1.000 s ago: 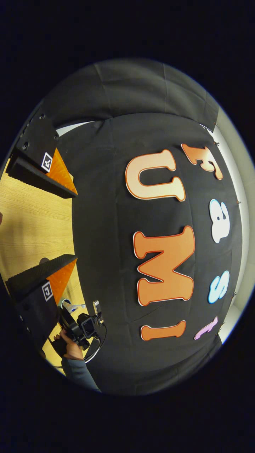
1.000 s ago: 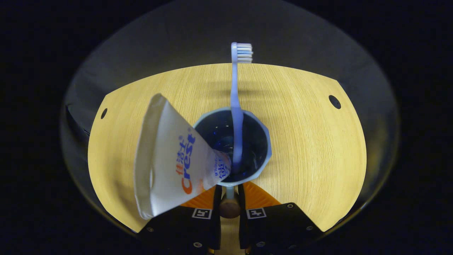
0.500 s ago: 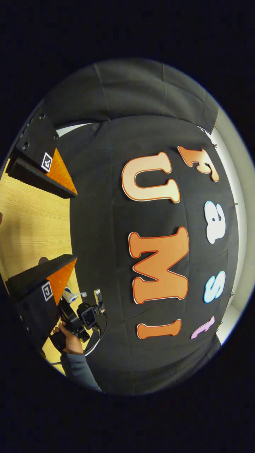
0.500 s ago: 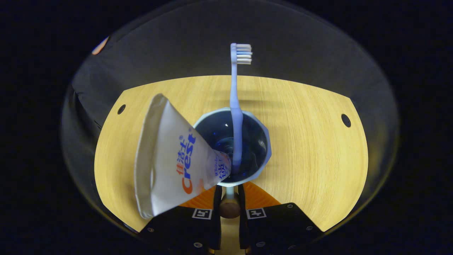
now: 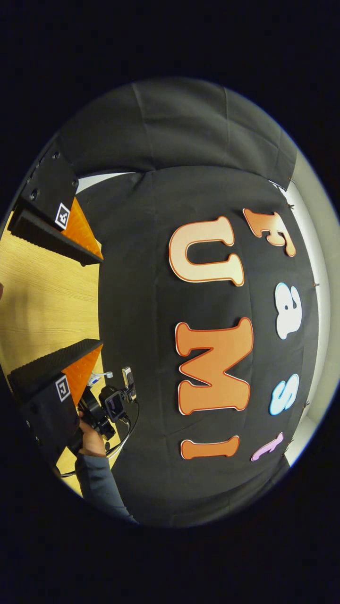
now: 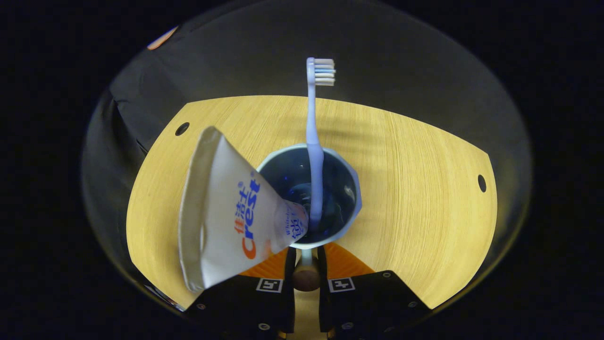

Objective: Put the toothbrush and toothpaste on the desktop into the cup, then pick up the cup and place it on the coaster on the desktop.

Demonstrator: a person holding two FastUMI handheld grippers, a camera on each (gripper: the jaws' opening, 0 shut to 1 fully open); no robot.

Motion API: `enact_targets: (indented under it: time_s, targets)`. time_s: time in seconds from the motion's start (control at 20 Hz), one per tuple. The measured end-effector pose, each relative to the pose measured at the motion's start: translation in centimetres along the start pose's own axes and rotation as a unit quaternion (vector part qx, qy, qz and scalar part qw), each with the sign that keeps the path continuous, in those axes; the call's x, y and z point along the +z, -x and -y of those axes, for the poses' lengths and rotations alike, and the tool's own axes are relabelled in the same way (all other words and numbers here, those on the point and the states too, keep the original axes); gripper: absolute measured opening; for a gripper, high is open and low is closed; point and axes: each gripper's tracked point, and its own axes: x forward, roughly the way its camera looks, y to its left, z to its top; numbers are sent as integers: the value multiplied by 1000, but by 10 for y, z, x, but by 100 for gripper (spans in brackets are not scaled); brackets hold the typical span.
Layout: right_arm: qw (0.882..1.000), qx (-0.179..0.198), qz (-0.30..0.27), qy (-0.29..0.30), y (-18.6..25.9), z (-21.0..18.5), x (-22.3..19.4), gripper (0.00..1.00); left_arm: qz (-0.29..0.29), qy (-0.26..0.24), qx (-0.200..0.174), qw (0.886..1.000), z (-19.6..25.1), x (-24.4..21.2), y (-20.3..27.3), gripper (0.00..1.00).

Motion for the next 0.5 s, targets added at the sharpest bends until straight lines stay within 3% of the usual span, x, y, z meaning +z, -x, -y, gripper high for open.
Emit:
enact_targets:
  time_s: [0.3, 0.4, 0.5]
  targets:
    - [1000, -7, -6, 4, 0, -6, 3, 20, -3, -3, -9, 1000, -14, -5, -4, 95]
    - [1000, -10, -9, 7, -2, -5, -2, 16, -7, 3, -18, 1000, -17, -9, -6, 96]
    - [1000, -3, -20, 4, 1, -8, -5, 25, -10, 6, -28, 1000, -19, -13, -10, 96]
